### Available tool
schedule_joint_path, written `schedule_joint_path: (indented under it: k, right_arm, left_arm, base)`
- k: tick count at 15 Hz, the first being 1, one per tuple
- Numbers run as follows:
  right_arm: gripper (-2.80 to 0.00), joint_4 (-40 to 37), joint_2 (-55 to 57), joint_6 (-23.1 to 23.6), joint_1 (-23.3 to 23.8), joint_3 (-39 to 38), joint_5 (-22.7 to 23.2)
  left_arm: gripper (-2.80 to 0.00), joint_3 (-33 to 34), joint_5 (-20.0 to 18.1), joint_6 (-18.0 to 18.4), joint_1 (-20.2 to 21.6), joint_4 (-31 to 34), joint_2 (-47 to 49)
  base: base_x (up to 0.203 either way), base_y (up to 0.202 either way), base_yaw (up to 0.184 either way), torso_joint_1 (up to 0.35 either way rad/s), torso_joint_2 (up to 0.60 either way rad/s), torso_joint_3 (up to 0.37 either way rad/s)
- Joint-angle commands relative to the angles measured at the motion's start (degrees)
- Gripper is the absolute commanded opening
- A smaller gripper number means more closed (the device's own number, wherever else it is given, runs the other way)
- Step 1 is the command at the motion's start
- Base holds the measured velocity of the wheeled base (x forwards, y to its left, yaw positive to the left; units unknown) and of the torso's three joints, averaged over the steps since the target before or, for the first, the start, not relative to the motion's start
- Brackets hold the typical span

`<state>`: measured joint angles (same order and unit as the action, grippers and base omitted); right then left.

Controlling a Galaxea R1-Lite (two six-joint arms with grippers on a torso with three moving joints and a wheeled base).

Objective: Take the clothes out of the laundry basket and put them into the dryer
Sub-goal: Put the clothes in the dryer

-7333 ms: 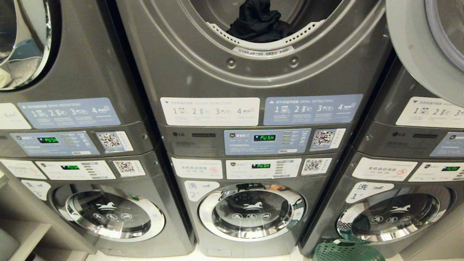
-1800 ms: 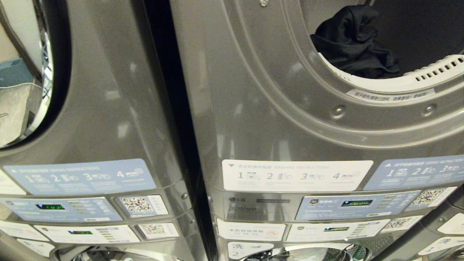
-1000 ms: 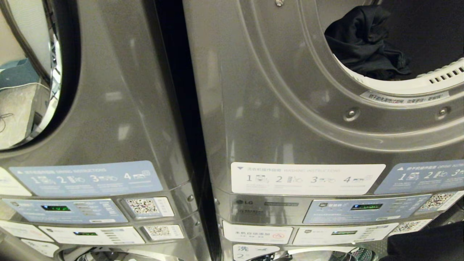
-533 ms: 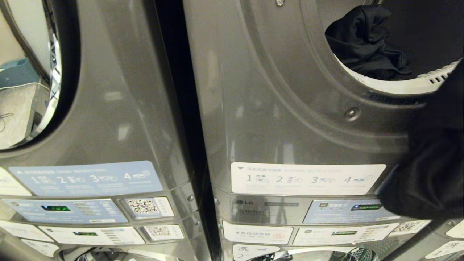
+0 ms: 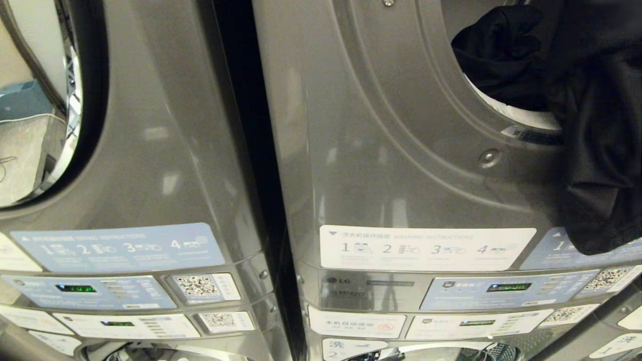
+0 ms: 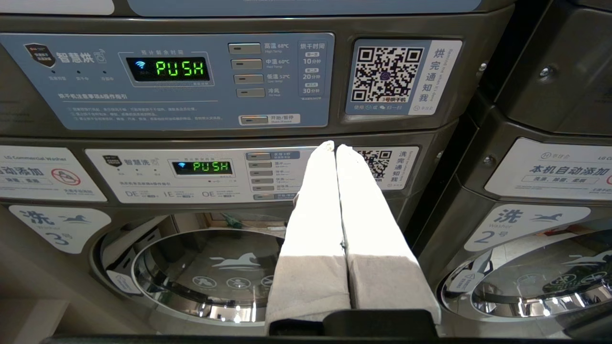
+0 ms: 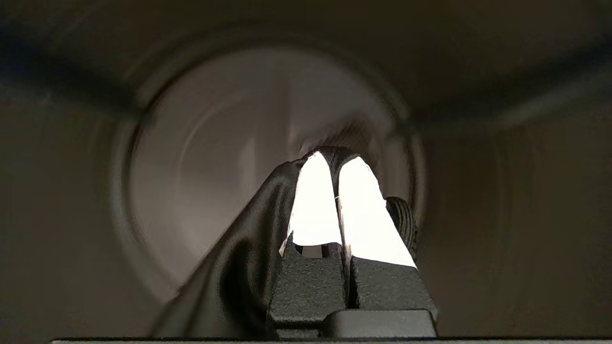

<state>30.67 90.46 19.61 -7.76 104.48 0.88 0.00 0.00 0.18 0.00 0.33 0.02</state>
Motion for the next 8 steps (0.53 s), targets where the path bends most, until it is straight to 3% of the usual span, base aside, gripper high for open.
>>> schedule_joint_path:
  k: [1,4,6,8]
  right_arm:
    - [-2.8,0.2,6.5,1.6,-2.4,7.3,-1.0]
    - [-2.8,1.8,8.4,5.4,-5.8,7.3,-4.9]
    - [-2.8,1.6,9.7,4.9,-6.0,7.2,-8.8]
    - [-2.8,2.1,10.7,4.6,-6.1,7.2,-8.9]
  left_arm:
    - [-2.8,0.0,0.0,0.0,0.0,0.0,0.0]
    - [-2.8,0.1,0.0,0.0,0.0,0.0,0.0]
    - [-2.8,0.1,0.0,0.0,0.0,0.0,0.0]
    - [-2.8,0.1,0.0,0.0,0.0,0.0,0.0]
  base:
    - [0.0,0.0,0.0,0.0,0.0,0.0]
    - [0.0,0.0,0.0,0.0,0.0,0.0]
    - [0.0,0.0,0.0,0.0,0.0,0.0]
    - [0.0,0.0,0.0,0.0,0.0,0.0]
